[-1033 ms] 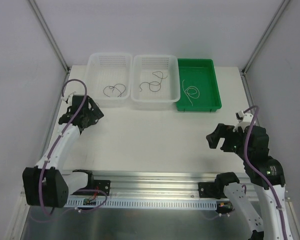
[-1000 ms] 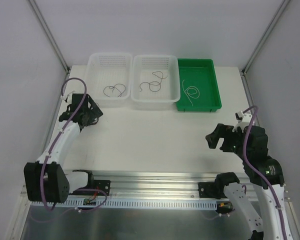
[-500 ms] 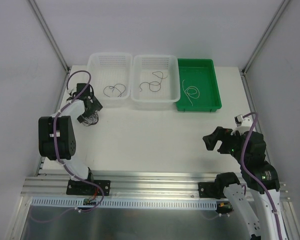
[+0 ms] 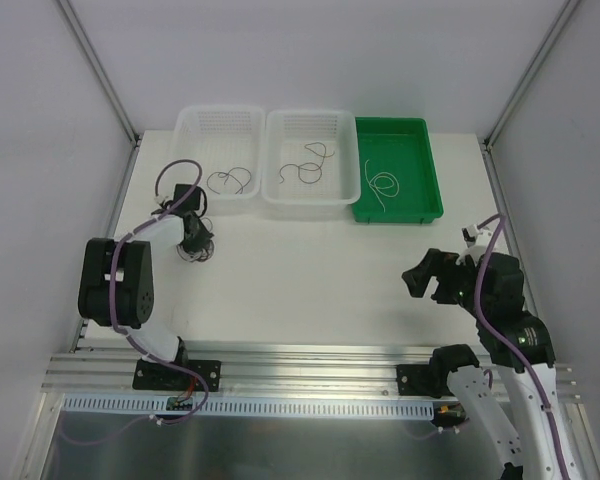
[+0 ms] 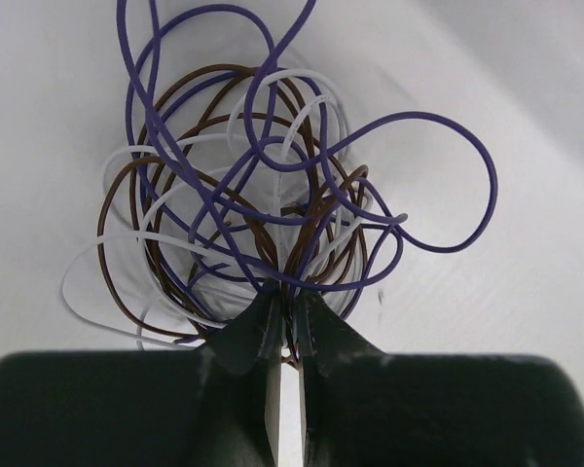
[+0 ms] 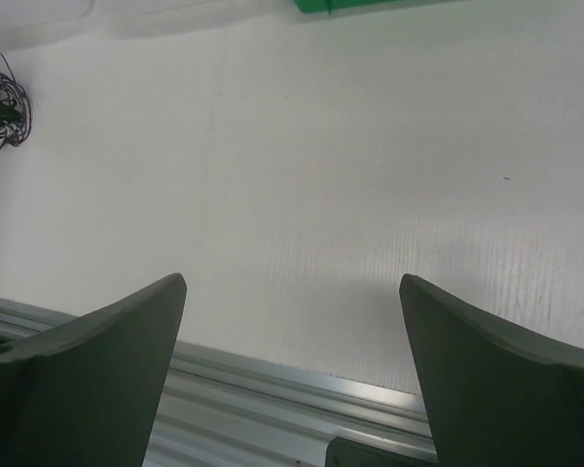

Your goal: Untangle the cables

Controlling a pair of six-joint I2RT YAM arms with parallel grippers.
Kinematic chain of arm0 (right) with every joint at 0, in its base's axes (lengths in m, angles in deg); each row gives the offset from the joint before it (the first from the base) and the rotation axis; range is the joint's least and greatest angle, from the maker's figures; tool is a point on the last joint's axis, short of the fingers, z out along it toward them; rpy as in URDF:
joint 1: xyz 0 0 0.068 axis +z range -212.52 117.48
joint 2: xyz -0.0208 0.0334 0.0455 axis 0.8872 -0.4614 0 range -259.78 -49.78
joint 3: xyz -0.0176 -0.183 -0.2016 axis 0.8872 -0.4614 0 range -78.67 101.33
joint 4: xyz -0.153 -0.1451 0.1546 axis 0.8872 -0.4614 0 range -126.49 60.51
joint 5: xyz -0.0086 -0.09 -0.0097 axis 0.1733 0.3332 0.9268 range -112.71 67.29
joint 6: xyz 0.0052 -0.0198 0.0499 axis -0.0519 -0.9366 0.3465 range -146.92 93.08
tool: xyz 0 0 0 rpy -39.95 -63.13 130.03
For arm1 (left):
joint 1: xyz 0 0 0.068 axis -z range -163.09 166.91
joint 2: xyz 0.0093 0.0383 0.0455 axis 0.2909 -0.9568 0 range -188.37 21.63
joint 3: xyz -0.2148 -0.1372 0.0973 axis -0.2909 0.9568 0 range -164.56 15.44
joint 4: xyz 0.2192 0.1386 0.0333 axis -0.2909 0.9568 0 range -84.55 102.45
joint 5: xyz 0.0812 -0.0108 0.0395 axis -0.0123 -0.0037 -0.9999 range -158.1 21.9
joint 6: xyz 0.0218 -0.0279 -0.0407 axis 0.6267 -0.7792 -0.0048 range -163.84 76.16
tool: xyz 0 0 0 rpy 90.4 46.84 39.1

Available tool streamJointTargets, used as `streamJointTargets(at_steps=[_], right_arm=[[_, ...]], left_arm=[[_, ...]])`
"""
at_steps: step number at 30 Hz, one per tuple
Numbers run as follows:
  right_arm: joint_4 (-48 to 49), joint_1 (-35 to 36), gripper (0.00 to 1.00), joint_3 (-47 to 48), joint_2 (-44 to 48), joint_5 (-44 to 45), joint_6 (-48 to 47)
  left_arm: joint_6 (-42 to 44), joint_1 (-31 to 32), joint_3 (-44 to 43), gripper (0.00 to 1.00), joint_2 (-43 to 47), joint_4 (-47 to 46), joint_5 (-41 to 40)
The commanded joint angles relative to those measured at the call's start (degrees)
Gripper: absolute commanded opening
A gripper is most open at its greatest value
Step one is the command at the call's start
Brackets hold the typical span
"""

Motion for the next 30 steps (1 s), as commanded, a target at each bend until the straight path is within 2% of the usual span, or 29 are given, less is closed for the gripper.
streamJointTargets(at_steps=[1, 3, 10, 14, 18, 21, 24, 26, 30], right_arm=[[-1.9, 0.1, 0.97, 1.6, -4.9, -1.7, 0.9], [-1.2, 0.3, 0.97, 0.9, -5.2, -4.0, 1.5], [0.9, 2.9, 0.97, -2.4, -3.2, -7.1, 2.4], [6.0, 7.6, 0.97, -6.3, -2.1, -6.7, 5.5], [12.4, 14.4, 0.97, -9.6, -1.3, -2.3, 9.4], [15.1, 22.2, 0.97, -9.9, -5.7, 2.3, 11.8], [19.8, 31.5, 0.99, -10.3, -11.1, 12.8, 16.1], [24.1, 35.6, 0.91, -10.7, -16.4, 16.5, 19.6], [34.1, 38.9, 0.82, -11.6, -25.1, 15.7, 24.6]], left_arm=[[-0.9, 6.6, 4.7, 0.0, 4.8, 2.2, 3.0], [-0.3, 10.2, 6.2, 0.0, 7.0, 2.2, 4.4], [2.7, 28.7, 13.4, 0.0, 17.6, 2.2, 9.8], [5.4, 44.0, 12.1, 0.01, 19.6, 2.2, 9.7], [8.0, 50.1, 10.2, 0.06, 20.0, 2.2, 8.6], [8.0, 53.0, 10.0, 0.06, 19.7, 2.2, 6.6], [6.0, 55.3, 10.1, 0.04, 19.6, 2.0, 4.6], [4.8, 56.4, 10.5, 0.03, 19.6, 1.7, 3.5], [1.6, 58.4, 12.7, 0.01, 21.5, -1.2, 2.5]])
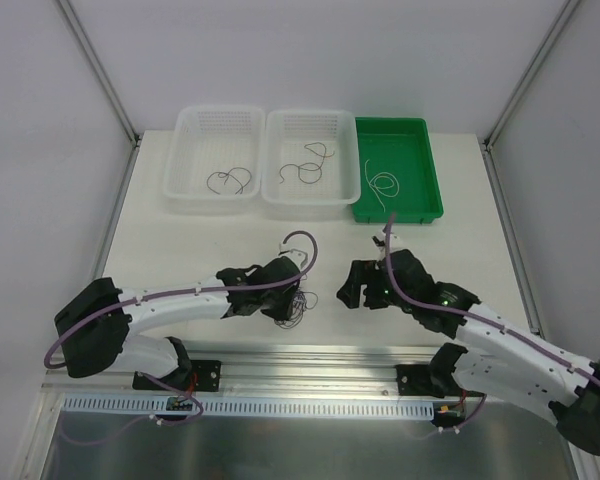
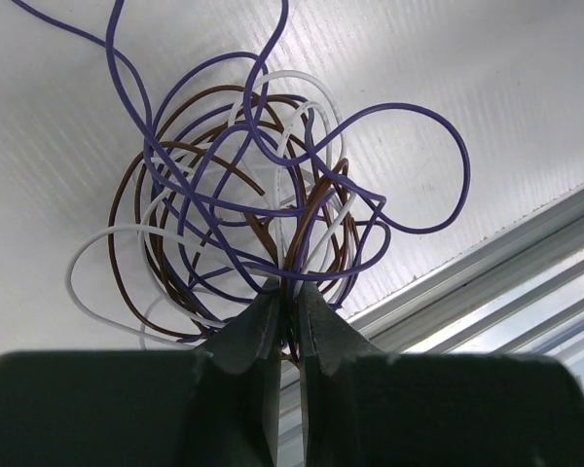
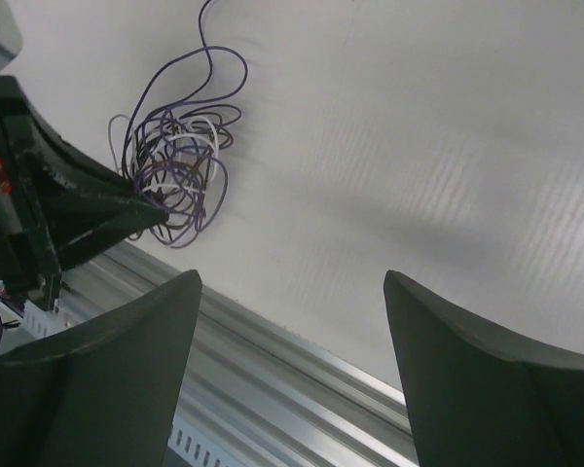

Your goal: Untangle the cables

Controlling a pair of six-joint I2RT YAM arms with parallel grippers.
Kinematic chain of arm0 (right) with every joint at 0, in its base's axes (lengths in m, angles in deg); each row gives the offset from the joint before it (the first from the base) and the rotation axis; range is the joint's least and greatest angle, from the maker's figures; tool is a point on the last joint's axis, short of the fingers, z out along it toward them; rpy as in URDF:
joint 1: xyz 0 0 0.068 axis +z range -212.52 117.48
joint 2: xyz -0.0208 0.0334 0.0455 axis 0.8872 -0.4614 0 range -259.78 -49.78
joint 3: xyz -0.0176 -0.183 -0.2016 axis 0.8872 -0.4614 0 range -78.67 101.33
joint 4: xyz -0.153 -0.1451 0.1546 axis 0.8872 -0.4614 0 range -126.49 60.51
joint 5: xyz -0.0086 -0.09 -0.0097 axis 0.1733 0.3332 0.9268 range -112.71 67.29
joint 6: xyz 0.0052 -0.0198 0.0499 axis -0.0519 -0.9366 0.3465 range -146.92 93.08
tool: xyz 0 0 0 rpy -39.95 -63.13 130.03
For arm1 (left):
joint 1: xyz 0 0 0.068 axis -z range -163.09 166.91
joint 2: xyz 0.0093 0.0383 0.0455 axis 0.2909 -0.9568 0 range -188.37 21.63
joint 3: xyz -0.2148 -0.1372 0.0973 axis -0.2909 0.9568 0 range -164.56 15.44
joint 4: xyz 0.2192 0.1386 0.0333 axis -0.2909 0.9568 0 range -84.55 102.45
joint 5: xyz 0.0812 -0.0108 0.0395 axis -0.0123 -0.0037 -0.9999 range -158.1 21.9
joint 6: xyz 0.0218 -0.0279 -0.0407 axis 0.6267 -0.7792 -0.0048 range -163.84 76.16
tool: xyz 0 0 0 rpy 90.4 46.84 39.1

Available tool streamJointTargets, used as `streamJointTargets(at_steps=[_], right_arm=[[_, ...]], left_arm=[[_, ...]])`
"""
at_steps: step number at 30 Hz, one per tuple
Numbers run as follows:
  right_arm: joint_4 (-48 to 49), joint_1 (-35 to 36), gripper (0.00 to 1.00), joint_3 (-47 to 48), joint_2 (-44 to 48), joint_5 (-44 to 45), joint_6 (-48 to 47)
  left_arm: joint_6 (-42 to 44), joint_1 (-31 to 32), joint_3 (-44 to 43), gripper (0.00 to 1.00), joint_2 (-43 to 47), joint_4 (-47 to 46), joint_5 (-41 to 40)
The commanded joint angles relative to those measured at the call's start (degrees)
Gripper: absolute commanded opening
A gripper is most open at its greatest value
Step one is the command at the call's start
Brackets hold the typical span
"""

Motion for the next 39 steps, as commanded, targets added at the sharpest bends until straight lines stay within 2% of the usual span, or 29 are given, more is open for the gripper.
streamJointTargets(at_steps=[1, 3, 4, 8, 11, 15, 21, 24, 25, 26, 28, 30, 32, 36, 37, 39], right_arm=[[13.3, 2.5, 0.79, -0.9, -5.6, 4.1, 7.4], [18.2, 3.7, 0.74, -2.2, -9.4, 4.8, 8.8], [20.1, 3.9, 0.68, -2.8, -10.5, 4.3, 10.5], [30.9, 4.3, 0.62, -5.3, -16.1, 1.0, 13.1], [34.9, 4.8, 0.6, -5.3, -20.0, -0.7, 14.1], [38.2, 5.8, 0.59, -4.5, -24.6, -2.0, 14.8], [39.9, 6.6, 0.49, -2.4, -32.5, -4.6, 16.1], [42.6, 6.7, 0.33, -2.5, -35.3, -6.3, 16.7], [43.4, 6.8, 0.18, -2.4, -35.4, -7.1, 16.7], [43.4, 6.9, 0.12, -2.2, -35.5, -7.5, 16.5], [41.4, 7.0, 0.01, -1.7, -34.8, -7.2, 15.5], [38.6, 6.9, 0.01, -1.7, -31.5, -5.7, 14.7], [32.8, 6.9, 0.01, -1.8, -28.3, -0.6, 13.1], [17.7, 6.9, 0.01, -1.5, -16.6, 11.6, 11.5], [12.1, 7.0, 0.01, -1.4, -11.1, 16.2, 11.4], [7.3, 6.9, 0.01, -1.4, -5.7, 20.5, 11.1]], left_arm=[[-3.4, 1.5, 1.5, 0.01, 3.3, -3.1, -3.0], [-4.7, 1.6, 3.5, 0.01, 4.9, -4.6, -3.6], [-5.1, 1.6, 4.2, 0.0, 5.5, -6.2, -3.7], [-6.6, 1.6, 6.9, 0.0, 7.3, -9.5, -2.8], [-7.4, 1.6, 7.9, 0.0, 7.1, -10.4, -2.6], [-8.9, 1.6, 9.4, 0.0, 6.7, -11.9, -2.4], [-9.4, 1.6, 10.4, 0.0, 8.1, -12.6, -2.9], [-9.8, 1.6, 11.6, 0.0, 9.7, -12.8, -4.0], [-9.9, 1.6, 11.9, 0.0, 10.2, -12.8, -4.3], [-10.1, 1.6, 12.6, 0.0, 10.8, -12.7, -4.7], [-10.7, 1.6, 13.5, 0.0, 11.5, -12.7, -6.0], [-11.7, 1.6, 15.3, 0.0, 12.8, -12.6, -7.7], [-13.4, 1.6, 17.2, 0.0, 14.6, -12.3, -8.9], [-18.0, 1.4, 20.8, 0.0, 19.7, -10.5, -12.9], [-19.2, 1.4, 21.5, 0.0, 20.9, -9.8, -14.8], [-22.3, 1.3, 23.4, 0.0, 24.9, -8.5, -16.5]])
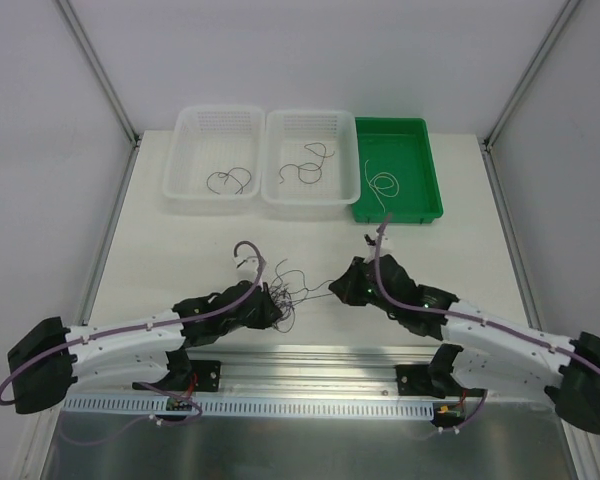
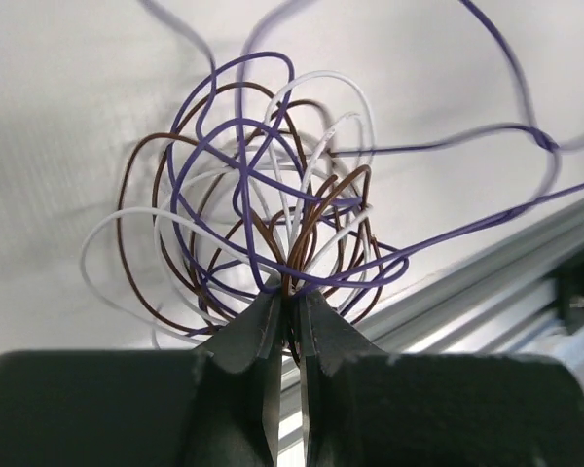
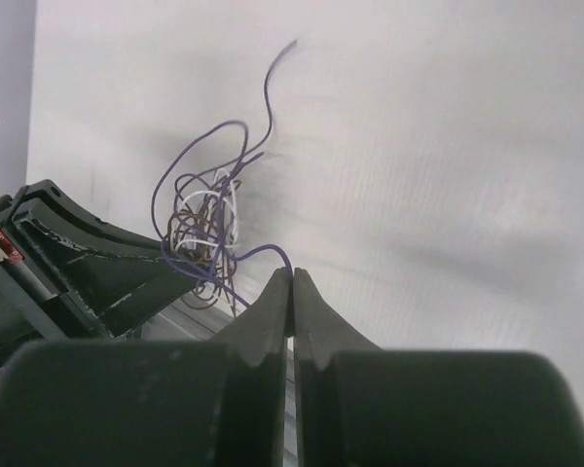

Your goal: Untangle the cables

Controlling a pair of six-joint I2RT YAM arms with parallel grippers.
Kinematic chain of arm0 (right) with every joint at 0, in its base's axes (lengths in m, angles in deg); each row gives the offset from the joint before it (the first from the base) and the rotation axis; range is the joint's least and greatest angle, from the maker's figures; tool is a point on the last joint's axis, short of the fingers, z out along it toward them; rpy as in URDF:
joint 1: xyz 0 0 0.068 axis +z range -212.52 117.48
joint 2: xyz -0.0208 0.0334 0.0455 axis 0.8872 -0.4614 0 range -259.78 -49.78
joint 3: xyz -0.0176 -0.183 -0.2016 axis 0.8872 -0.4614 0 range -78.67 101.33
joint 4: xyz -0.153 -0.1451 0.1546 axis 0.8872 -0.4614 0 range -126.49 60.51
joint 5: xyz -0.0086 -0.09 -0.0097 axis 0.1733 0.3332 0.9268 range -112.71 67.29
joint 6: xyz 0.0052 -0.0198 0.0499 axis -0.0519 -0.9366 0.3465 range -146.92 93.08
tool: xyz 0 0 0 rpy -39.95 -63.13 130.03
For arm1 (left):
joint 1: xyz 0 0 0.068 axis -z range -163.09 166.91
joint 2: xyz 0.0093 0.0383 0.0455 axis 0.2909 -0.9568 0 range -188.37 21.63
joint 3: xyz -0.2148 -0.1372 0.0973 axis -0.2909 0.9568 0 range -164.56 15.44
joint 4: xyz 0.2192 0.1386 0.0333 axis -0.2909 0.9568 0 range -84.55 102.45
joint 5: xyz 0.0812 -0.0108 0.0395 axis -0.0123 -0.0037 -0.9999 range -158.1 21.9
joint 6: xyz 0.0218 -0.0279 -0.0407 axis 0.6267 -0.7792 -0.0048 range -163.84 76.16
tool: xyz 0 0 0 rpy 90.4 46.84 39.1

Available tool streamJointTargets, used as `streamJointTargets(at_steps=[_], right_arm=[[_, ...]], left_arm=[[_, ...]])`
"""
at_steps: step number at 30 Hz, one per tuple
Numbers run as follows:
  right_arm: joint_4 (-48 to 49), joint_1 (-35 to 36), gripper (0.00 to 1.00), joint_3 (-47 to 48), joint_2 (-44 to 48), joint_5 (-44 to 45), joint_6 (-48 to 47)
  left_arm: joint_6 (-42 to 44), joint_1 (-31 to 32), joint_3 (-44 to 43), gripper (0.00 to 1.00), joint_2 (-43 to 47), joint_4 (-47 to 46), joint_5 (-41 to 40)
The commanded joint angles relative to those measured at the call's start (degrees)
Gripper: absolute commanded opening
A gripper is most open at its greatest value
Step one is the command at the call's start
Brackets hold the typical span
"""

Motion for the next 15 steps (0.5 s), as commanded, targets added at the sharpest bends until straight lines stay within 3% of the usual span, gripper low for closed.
streamJointTargets(at_steps=[1, 5, 8, 15], right_arm=[[-18.7, -0.5, 0.01, 2.0, 13.8, 17.6, -2.4], [-27.4, -0.5, 0.01, 2.8, 25.7, 23.1, -2.6], [-31.4, -0.5, 0.01, 3.9, 29.3, 23.7, -3.3], [-35.2, -0.5, 0.03, 5.8, 20.3, 21.2, -3.7]], left_arm=[[-6.3, -0.3, 3.4, 0.0, 5.5, 4.8, -8.3], [-7.2, -0.4, 5.4, 0.05, 12.4, 5.0, -10.0], [-4.0, -0.4, 3.8, 0.16, 14.8, 4.9, -7.7], [2.0, -0.4, -2.5, 0.41, 16.5, 4.9, 0.5]])
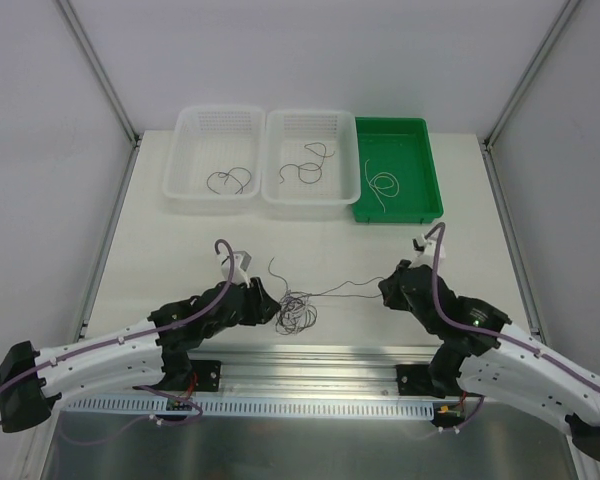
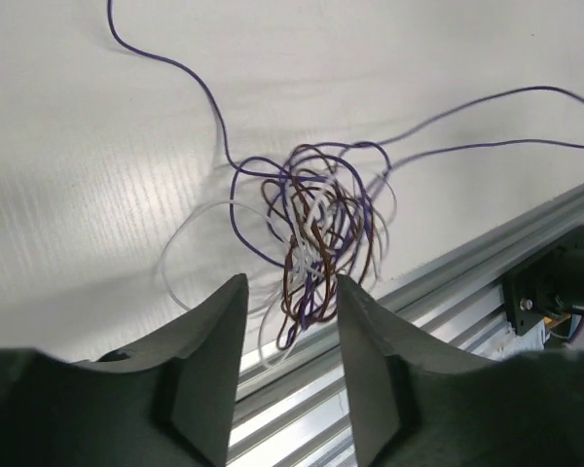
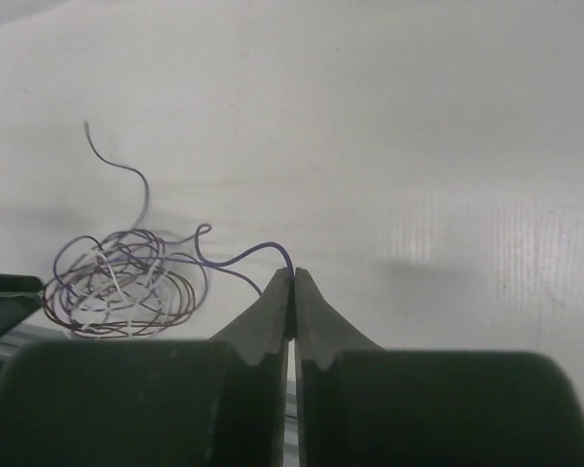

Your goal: Untangle the cables

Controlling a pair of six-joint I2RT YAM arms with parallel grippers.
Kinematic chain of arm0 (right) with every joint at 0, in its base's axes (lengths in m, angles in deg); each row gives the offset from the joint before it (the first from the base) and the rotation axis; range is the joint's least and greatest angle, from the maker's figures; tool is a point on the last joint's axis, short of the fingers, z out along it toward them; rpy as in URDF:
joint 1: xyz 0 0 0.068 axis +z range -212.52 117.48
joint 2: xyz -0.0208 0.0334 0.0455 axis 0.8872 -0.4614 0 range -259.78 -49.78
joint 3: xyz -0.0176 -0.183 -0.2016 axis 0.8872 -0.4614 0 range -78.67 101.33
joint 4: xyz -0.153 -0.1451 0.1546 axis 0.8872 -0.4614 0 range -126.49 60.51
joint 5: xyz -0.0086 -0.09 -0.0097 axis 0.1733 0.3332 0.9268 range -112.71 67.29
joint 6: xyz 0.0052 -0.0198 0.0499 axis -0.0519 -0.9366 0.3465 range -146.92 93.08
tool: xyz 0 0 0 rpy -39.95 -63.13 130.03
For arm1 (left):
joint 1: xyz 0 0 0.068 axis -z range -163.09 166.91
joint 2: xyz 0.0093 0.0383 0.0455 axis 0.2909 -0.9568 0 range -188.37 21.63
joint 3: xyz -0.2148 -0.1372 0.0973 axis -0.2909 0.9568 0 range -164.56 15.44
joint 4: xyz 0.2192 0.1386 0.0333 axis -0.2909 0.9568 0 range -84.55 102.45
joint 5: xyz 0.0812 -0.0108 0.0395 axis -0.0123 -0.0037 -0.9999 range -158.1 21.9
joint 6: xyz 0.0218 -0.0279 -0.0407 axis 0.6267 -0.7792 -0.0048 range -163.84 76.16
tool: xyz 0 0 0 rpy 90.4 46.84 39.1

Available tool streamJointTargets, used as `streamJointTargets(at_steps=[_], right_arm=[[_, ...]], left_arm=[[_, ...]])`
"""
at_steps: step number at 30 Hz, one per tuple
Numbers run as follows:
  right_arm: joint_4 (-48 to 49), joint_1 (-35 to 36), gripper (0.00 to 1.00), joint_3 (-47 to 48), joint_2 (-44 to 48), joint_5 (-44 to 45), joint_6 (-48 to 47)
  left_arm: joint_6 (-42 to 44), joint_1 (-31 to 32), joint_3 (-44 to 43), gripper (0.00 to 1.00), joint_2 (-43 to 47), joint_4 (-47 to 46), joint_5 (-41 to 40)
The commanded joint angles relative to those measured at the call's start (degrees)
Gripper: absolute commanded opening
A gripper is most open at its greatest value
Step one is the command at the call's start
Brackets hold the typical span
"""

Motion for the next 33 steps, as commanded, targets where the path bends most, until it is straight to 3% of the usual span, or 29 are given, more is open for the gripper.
streamJointTargets(at_steps=[1, 3, 4, 5, 7, 10, 16, 20, 24, 27, 28, 29, 32, 33], right_arm=[[-3.8, -0.2, 0.02, 2.1, -5.4, 1.2, -1.5], [-3.8, -0.2, 0.03, 2.3, -8.6, 0.8, -1.3], [-3.9, -0.2, 0.05, 2.4, -9.5, 0.8, -1.4], [-4.2, -0.2, 0.12, 3.0, -10.2, 0.8, -1.3], [-4.6, -0.2, 0.11, 3.2, -11.8, 0.4, -1.6], [-4.4, -0.2, 0.14, 3.1, -12.0, 0.2, -1.8], [-2.6, 0.4, 0.5, 3.3, -12.3, -1.8, -2.8], [3.8, 2.5, 0.54, 2.9, -12.9, -5.8, -5.6], [12.0, 3.6, 0.55, 2.9, -17.4, -10.9, -7.7], [18.3, 4.0, 0.55, 1.9, -20.8, -13.5, -8.0], [20.0, 4.0, 0.55, 1.6, -23.5, -14.5, -8.0], [22.1, 4.0, 0.55, 1.4, -24.6, -15.4, -8.1], [30.1, 4.2, 0.55, 0.6, -30.5, -19.6, -8.6], [33.6, 4.2, 0.55, 0.4, -31.8, -21.5, -8.6]], left_arm=[[3.1, -0.3, -4.0, 0.45, 0.4, 1.1, 2.8], [2.4, -0.3, -3.7, 0.55, 0.0, 1.1, 2.7], [1.3, -0.3, -3.0, 0.69, -0.4, 1.1, 2.6], [0.6, -0.3, -2.6, 0.75, -0.6, 1.0, 2.5], [-0.7, -0.3, -1.9, 0.81, -1.5, 1.0, 2.8], [-0.2, -0.3, -2.7, 0.81, -5.0, 0.8, 4.5], [2.6, 0.2, -7.6, 0.78, -15.0, -1.4, 10.3], [3.2, 0.8, -8.7, 0.75, -18.9, -4.7, 11.4], [3.1, 0.9, -8.9, 0.66, -21.9, -6.0, 11.0], [2.7, 1.0, -8.5, 0.47, -23.0, -6.6, 11.1], [2.6, 1.0, -8.2, 0.28, -22.8, -6.9, 11.0], [2.6, 1.1, -8.0, 0.18, -22.8, -7.2, 11.0], [2.8, 1.2, -7.5, 0.01, -21.9, -7.1, 11.0], [2.9, 1.3, -7.2, 0.0, -21.8, -7.1, 11.0]])
